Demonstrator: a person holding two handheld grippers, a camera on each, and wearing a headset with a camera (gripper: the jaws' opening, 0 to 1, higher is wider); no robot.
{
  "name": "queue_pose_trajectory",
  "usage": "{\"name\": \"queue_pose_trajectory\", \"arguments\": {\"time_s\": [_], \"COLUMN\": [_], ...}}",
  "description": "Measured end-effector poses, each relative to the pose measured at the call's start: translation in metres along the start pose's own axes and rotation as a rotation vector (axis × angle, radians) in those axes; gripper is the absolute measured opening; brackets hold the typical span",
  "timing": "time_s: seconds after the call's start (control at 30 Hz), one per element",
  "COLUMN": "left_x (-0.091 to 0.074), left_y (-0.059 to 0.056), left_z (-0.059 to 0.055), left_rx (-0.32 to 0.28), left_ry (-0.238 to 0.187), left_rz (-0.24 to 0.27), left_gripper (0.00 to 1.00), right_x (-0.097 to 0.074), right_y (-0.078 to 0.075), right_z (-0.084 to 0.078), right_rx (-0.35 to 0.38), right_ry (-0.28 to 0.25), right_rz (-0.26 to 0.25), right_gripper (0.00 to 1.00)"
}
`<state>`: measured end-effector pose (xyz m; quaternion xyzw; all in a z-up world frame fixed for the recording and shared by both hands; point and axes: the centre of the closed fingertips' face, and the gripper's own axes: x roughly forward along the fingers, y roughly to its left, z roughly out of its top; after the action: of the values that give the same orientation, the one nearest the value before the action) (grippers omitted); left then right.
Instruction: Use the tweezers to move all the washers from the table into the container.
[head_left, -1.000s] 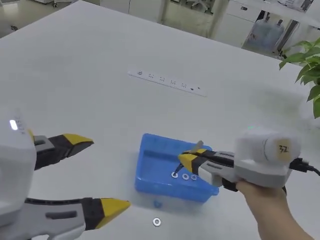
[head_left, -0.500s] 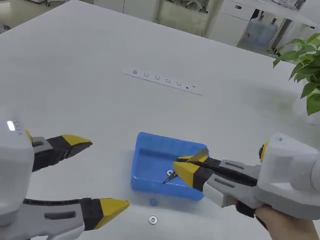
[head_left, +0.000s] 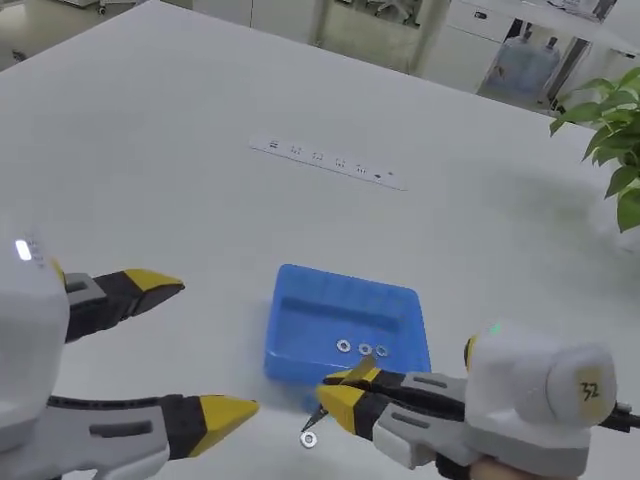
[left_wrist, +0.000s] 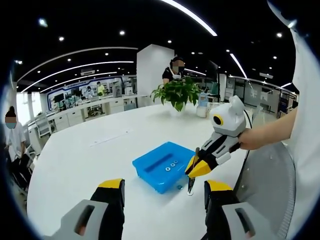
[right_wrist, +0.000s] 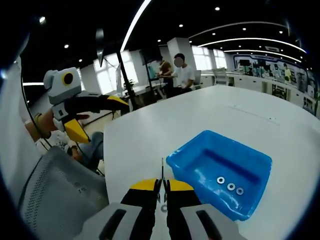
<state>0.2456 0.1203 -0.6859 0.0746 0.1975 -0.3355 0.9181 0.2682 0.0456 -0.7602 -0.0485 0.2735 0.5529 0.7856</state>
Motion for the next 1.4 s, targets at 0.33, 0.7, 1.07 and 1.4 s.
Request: {"name": "queue_pose_trajectory", "arguments": {"time_s": [0.33,0.7,1.07,1.4], "left_x": [0.001,0.005,0.001,-0.016], "left_y": [-0.002,-0.007,-0.006,-0.006], "left_z": [-0.002,0.003,0.001,0.001], "left_rx": [0.001,0.013,0.010,-0.020], "left_ry": [0.006,-0.004,-0.002,-0.005], "left_rz": [-0.006,-0.038,-0.047,-0.022], "left_gripper": [0.65,0.65,0.65,0.65], "right_x": [0.002,0.001,-0.021,-0.020], "right_y": [0.003,0.008,0.003,-0.021], "right_z": [-0.012,-0.015,0.038,0.077], "right_rx": [-0.050,-0.126,-0.099,-0.056], "right_ry": [0.060,0.078,-0.050,-0.147], "right_rz": [-0.001,-0.010,-0.023,-0.074], "right_gripper": [0.03,0.02,0.02,0.02]}}
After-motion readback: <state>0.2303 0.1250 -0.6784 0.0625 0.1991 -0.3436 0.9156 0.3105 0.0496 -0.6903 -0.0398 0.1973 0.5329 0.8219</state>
